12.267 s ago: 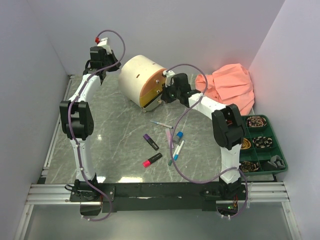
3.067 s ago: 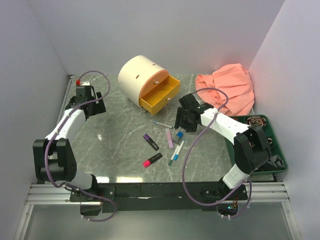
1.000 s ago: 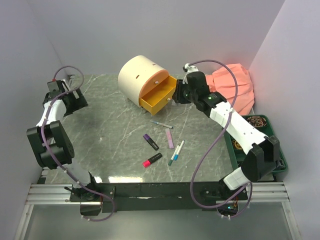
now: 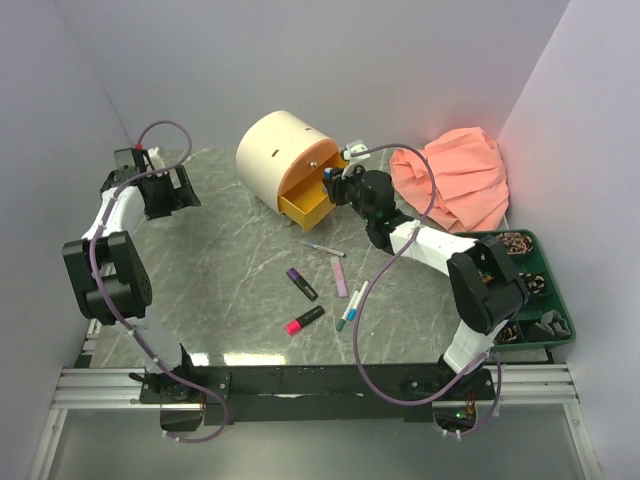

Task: Sort the stationery into containers
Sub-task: Place the stationery in the drawer, then close the drawer in the storage box.

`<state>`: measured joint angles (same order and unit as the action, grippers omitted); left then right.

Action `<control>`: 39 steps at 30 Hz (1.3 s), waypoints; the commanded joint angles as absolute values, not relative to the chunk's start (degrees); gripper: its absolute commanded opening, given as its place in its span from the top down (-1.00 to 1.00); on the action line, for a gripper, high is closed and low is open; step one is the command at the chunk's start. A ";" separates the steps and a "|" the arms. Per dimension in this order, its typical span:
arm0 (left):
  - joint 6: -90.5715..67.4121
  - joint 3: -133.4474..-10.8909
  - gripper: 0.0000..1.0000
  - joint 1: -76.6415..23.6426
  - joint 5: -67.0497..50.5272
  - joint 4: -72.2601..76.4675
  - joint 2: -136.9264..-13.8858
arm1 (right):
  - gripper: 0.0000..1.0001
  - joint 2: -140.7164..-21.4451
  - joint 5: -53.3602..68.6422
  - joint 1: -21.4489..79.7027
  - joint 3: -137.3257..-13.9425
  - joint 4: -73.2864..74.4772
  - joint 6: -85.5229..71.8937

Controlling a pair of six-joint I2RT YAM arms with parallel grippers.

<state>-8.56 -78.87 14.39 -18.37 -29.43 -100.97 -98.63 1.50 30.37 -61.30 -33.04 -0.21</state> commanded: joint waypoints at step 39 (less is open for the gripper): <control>-7.73 -95.17 -0.90 10.81 -28.64 -20.13 -110.20 | 1.00 -91.31 8.61 28.30 -67.32 -3.69 8.36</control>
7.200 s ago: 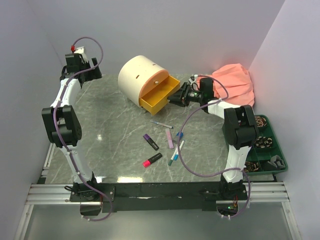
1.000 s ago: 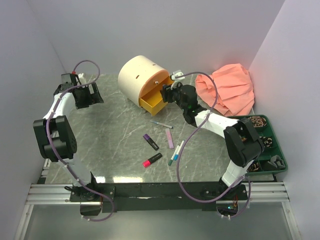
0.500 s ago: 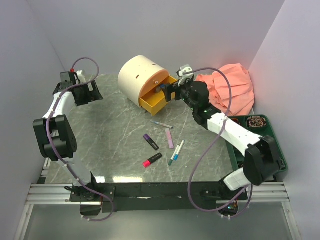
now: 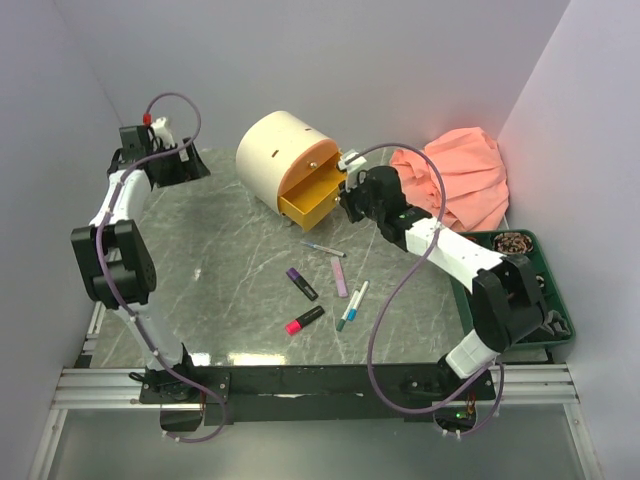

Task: Sort the stationery into containers
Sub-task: Close the drawer in the storage box.

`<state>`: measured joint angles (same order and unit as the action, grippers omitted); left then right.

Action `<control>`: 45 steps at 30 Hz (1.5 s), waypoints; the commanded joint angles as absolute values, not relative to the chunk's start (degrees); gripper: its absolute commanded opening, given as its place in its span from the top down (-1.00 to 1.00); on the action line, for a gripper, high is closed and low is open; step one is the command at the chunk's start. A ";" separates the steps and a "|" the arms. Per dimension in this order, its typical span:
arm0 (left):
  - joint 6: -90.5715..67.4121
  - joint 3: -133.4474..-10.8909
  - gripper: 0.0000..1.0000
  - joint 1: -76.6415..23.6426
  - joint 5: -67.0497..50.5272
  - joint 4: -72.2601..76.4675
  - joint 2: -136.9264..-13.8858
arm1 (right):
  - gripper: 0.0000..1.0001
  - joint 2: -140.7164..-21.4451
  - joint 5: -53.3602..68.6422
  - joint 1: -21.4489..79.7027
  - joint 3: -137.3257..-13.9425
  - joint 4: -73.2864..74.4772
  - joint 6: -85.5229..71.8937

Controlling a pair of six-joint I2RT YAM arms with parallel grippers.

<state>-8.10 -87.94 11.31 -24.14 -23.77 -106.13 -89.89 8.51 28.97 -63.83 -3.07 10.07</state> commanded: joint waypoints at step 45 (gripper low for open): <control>-8.35 -103.98 -0.91 5.80 -32.52 -19.33 -118.92 | 0.96 -111.45 9.84 27.34 -93.69 3.24 1.49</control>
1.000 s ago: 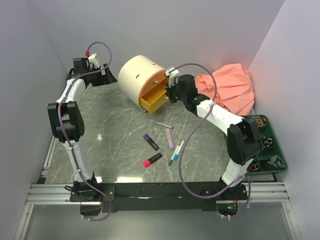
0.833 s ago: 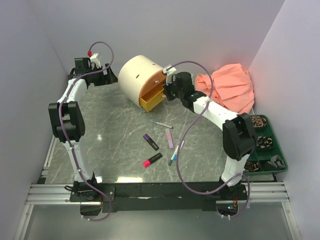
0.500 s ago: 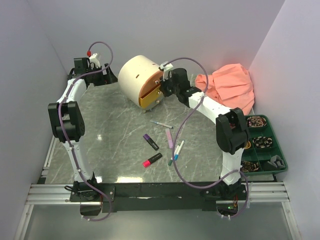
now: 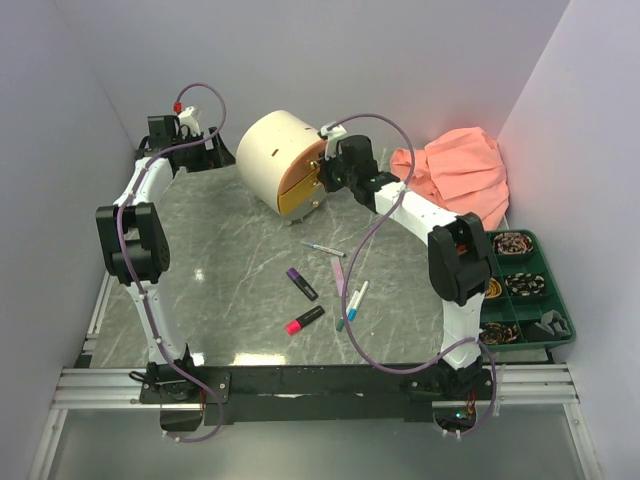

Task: Sort the stationery into containers
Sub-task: Close the drawer in the storage box, then open the drawer in the storage box.

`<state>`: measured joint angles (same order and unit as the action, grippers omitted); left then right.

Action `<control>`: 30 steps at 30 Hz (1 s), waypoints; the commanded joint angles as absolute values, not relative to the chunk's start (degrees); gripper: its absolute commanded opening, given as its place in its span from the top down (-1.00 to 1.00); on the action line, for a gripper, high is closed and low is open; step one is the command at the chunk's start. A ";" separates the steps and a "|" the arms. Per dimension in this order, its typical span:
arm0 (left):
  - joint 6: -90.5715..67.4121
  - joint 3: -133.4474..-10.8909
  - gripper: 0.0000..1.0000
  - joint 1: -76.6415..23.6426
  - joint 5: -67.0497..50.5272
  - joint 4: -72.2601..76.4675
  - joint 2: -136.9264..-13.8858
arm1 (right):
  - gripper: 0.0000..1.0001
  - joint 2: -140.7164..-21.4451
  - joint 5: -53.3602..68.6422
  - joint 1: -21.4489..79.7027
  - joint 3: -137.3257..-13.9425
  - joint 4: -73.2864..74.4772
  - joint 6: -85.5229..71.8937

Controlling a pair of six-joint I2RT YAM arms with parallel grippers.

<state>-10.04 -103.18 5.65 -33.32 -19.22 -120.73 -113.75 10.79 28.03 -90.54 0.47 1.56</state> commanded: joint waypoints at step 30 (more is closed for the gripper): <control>-2.99 -94.22 -0.96 11.34 -26.46 -32.26 -107.32 | -0.11 -125.51 68.55 13.27 -105.29 -10.46 -57.57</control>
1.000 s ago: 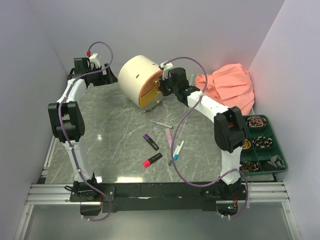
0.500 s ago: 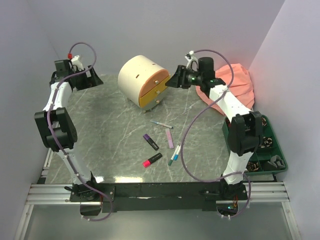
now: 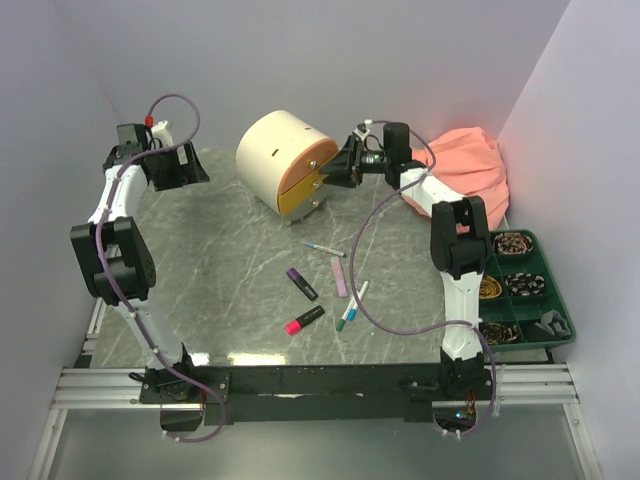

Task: Sort the stationery into containers
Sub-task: Open the drawer in the storage box.

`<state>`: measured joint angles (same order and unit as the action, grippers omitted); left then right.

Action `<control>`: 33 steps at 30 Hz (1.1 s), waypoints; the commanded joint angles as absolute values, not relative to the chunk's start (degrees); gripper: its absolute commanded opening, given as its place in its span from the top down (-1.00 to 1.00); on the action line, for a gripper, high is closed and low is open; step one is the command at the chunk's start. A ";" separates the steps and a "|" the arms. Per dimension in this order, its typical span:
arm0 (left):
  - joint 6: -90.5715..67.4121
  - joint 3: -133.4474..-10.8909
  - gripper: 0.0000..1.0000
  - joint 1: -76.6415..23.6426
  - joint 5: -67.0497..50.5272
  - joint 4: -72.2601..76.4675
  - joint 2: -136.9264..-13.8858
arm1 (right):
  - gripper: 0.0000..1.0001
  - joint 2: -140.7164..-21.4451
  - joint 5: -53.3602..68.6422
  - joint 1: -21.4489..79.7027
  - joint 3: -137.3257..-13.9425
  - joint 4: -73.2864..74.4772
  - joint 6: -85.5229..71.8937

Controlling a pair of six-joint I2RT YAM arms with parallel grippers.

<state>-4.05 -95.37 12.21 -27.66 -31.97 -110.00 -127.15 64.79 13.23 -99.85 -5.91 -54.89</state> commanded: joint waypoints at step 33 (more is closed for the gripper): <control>-4.04 -91.41 -0.99 9.58 -24.87 -30.32 -105.73 | -0.14 -130.25 63.28 15.82 -115.48 -0.44 -51.25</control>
<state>-4.10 -91.20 10.15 -25.54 -31.92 -108.64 -128.81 64.34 15.05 -111.22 -0.23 -52.62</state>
